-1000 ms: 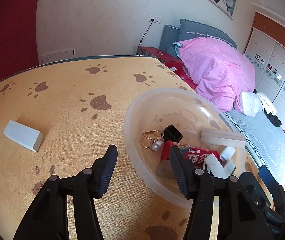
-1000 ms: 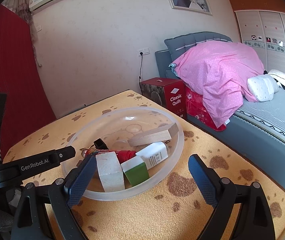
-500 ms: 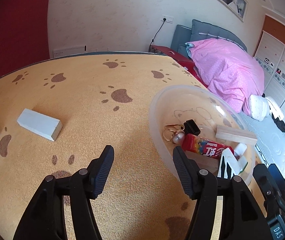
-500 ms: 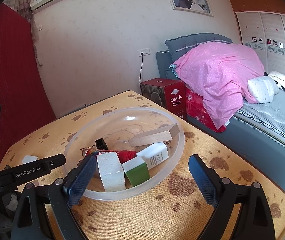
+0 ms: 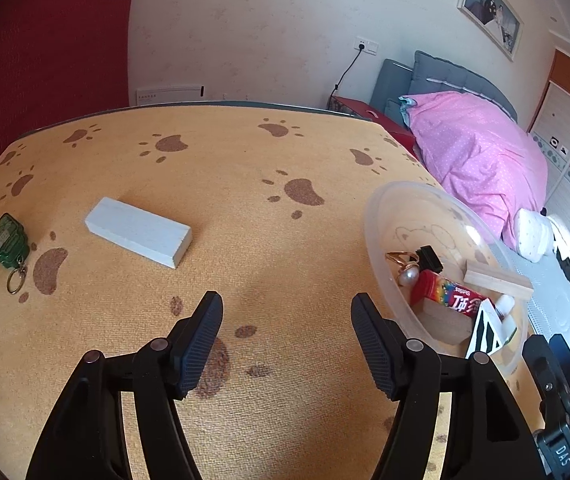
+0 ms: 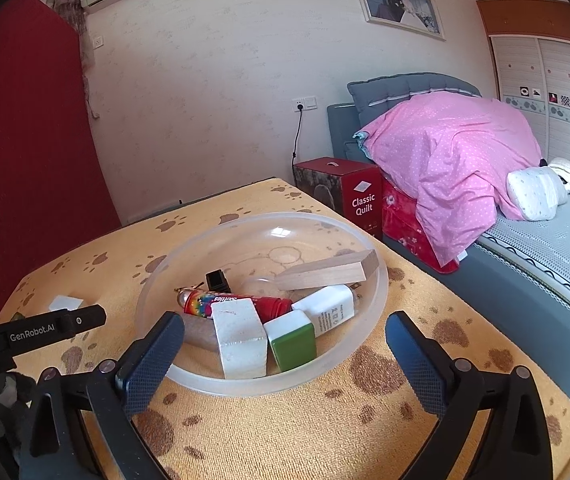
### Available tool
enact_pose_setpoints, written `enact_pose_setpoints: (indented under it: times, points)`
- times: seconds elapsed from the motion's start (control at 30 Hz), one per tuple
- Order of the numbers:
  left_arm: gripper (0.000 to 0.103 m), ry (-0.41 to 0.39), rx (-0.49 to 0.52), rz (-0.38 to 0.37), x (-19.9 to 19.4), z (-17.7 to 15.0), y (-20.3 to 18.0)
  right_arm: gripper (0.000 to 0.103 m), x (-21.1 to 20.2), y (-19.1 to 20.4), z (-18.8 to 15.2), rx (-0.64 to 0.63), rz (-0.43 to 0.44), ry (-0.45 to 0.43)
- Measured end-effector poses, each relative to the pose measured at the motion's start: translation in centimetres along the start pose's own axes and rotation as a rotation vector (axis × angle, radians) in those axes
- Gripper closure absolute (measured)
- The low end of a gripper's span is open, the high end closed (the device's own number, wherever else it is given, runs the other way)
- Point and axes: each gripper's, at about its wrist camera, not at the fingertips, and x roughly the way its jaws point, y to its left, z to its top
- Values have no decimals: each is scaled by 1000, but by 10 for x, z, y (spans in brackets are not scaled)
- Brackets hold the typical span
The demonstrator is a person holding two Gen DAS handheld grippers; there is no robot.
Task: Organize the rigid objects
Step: 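Withdraw the left tool from the bowl toward the green keychain remote, then lower the left tool onto the green keychain remote and grasp it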
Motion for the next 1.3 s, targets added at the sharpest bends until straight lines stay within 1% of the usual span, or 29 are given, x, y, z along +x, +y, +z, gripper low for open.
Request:
enact_pose_setpoints:
  times: [0.23, 0.37, 0.6, 0.77, 0.83, 0.97, 1.1, 1.17, 1.3]
  points:
    - [34, -15, -28, 73, -8, 1, 25, 0, -3, 5, -2, -33, -2, -5]
    - [34, -26, -39, 96, -14, 2, 40, 0, -2, 8, -1, -43, -3, 1]
    - [34, -34, -46, 154, -24, 2, 70, 0, -1, 15, -1, -75, 10, 26]
    - [34, -45, -72, 193, -33, 1, 97, 0, -4, 22, -2, -99, 26, 46]
    - [32, -50, -86, 207, -37, 2, 110, 0, -7, 27, -1, -103, 42, 46]
    - [31, -60, -84, 251, -42, 4, 134, 0, -14, 40, 1, -122, 91, 48]
    - [30, -68, -105, 289, -49, 8, 161, 0, -17, 54, -1, -138, 144, 72]
    - [28, -69, -119, 300, -51, 9, 174, 0, -19, 62, -3, -146, 166, 80]
    - [28, -74, -136, 326, -51, 12, 195, 0, -22, 74, -7, -160, 206, 101]
